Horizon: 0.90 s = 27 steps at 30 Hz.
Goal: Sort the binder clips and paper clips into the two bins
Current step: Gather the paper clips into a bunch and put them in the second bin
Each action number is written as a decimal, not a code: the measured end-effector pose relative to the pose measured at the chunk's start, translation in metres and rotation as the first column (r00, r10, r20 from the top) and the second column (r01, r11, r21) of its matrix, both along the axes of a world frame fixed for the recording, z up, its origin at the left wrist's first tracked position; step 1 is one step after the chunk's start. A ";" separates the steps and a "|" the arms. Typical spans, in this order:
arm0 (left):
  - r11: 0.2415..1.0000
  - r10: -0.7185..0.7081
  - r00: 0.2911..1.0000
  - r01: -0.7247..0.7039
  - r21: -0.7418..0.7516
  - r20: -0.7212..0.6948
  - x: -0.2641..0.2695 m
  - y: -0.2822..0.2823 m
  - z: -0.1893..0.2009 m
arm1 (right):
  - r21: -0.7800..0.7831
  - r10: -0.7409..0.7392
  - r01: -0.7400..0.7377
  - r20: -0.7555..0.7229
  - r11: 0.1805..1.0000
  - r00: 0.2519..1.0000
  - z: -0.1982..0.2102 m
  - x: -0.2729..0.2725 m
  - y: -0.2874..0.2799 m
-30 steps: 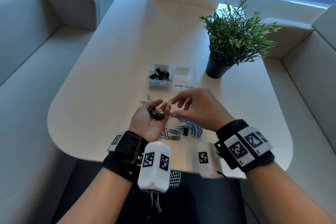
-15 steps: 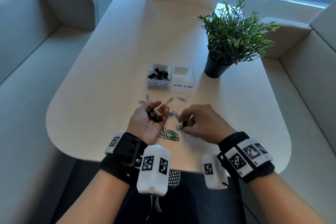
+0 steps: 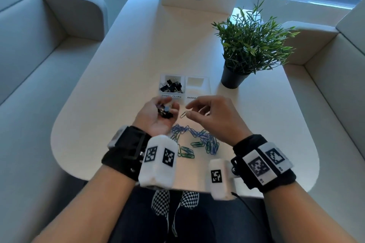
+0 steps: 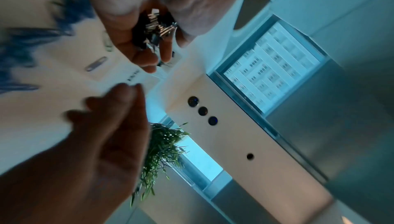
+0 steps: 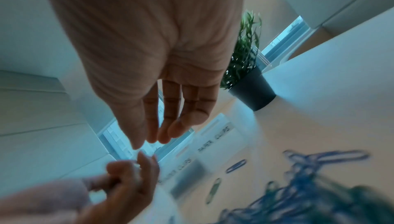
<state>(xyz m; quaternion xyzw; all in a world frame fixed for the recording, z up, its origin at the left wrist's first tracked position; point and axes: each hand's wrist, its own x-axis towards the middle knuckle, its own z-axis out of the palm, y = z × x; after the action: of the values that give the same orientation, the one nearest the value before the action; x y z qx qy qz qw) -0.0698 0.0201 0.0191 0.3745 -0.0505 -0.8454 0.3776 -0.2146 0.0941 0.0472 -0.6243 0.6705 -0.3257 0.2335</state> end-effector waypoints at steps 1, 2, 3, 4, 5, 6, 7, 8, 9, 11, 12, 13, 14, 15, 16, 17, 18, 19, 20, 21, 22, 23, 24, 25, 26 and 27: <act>0.998 -0.007 0.999 0.010 -0.055 0.050 -0.001 -0.009 0.010 | 0.019 -0.015 0.016 -0.004 1.000 1.000 -0.002 -0.005 0.002; 0.993 -0.005 0.994 0.017 -0.116 0.105 -0.003 -0.020 0.017 | 0.038 -0.027 0.027 -0.009 0.999 1.000 -0.005 -0.009 0.004; 0.982 0.004 0.986 0.028 -0.187 0.164 -0.007 -0.030 0.025 | 0.051 -0.036 0.037 -0.017 0.998 0.999 -0.007 -0.013 0.006; 0.967 0.024 0.972 0.037 -0.253 0.236 -0.012 -0.042 0.031 | 0.056 -0.044 0.046 -0.026 0.997 0.999 -0.008 -0.017 0.008; 0.949 0.057 0.948 0.046 -0.312 0.312 -0.018 -0.053 0.036 | 0.056 -0.053 0.055 -0.037 0.997 0.998 -0.010 -0.020 0.011; 0.928 0.084 0.915 0.072 -0.367 0.394 -0.024 -0.063 0.040 | 0.056 -0.065 0.067 -0.048 0.996 0.997 -0.011 -0.022 0.014; 0.905 0.102 0.872 0.119 -0.409 0.480 -0.031 -0.071 0.041 | 0.058 -0.079 0.083 -0.059 0.995 0.995 -0.013 -0.025 0.017; 0.882 0.115 0.820 0.176 -0.438 0.561 -0.037 -0.079 0.040 | 0.064 -0.091 0.095 -0.068 0.993 0.994 -0.014 -0.027 0.020; 0.851 0.132 0.756 0.246 -0.465 0.641 -0.042 -0.085 0.035 | 0.075 -0.098 0.104 -0.082 0.992 0.992 -0.016 -0.030 0.022; 0.742 0.179 0.539 0.476 -0.473 0.823 -0.049 -0.090 0.025 | 0.134 -0.090 0.108 -0.136 0.985 0.987 -0.020 -0.035 0.026; 0.671 0.225 0.400 0.598 -0.439 0.889 -0.051 -0.088 0.020 | 0.191 -0.068 0.102 -0.177 0.976 0.982 -0.022 -0.038 0.027; 0.604 0.289 0.284 0.687 -0.405 0.914 -0.051 -0.085 0.016 | 0.263 -0.037 0.096 -0.220 0.960 0.975 -0.024 -0.040 0.028; 0.551 0.341 0.222 0.740 -0.386 0.913 -0.052 -0.082 0.012 | 0.334 -0.005 0.093 -0.255 0.938 0.967 -0.025 -0.041 0.029; 0.515 0.373 0.203 0.767 -0.384 0.905 -0.051 -0.078 0.010 | 0.392 0.022 0.093 -0.279 0.915 0.960 -0.027 -0.041 0.030; 0.497 0.391 0.196 0.778 -0.386 0.899 -0.050 -0.076 0.009 | 0.432 0.046 0.093 -0.301 0.897 0.952 -0.029 -0.041 0.031; 0.493 0.402 0.200 0.775 -0.395 0.894 -0.048 -0.074 0.010 | 0.463 0.072 0.095 -0.330 0.881 0.941 -0.031 -0.041 0.032; 0.495 0.411 0.214 0.764 -0.414 0.886 -0.045 -0.072 0.013 | 0.488 0.100 0.097 -0.362 0.868 0.927 -0.033 -0.040 0.032; 0.490 0.422 0.236 0.753 -0.439 0.875 -0.041 -0.070 0.016 | 0.506 0.122 0.102 -0.390 0.857 0.913 -0.035 -0.038 0.032; 0.472 0.444 0.257 0.747 -0.468 0.858 -0.034 -0.065 0.020 | 0.513 0.132 0.108 -0.410 0.851 0.902 -0.037 -0.035 0.032; 0.437 0.478 0.270 0.752 -0.493 0.836 -0.024 -0.058 0.023 | 0.509 0.135 0.111 -0.421 0.854 0.897 -0.038 -0.031 0.031; 0.393 0.507 0.260 0.779 -0.488 0.822 -0.012 -0.048 0.026 | 0.501 0.135 0.108 -0.425 0.859 0.895 -0.038 -0.026 0.030; 0.353 0.509 0.222 0.827 -0.437 0.832 0.001 -0.036 0.026 | 0.491 0.136 0.101 -0.424 0.865 0.895 -0.039 -0.020 0.028; 0.319 0.481 0.166 0.882 -0.348 0.861 0.016 -0.025 0.024 | 0.478 0.137 0.092 -0.422 0.874 0.896 -0.041 -0.013 0.026; 0.286 0.426 0.097 0.929 -0.236 0.899 0.030 -0.013 0.020 | 0.465 0.142 0.078 -0.419 0.882 0.897 -0.043 -0.005 0.022; 0.251 0.357 0.022 0.961 -0.119 0.934 0.044 -0.003 0.015 | 0.457 0.154 0.058 -0.412 0.888 0.898 -0.045 0.002 0.018; 0.204 0.295 -0.054 0.979 -0.007 0.954 0.055 0.004 0.009 | 0.455 0.171 0.032 -0.398 0.890 0.901 -0.046 0.008 0.013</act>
<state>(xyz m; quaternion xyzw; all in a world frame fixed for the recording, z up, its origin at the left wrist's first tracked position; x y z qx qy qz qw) -0.0144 0.0240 0.0278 0.4889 -0.8291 -0.2704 0.0200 -0.2064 0.1074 0.0009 -0.6331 0.7388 -0.0077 0.2309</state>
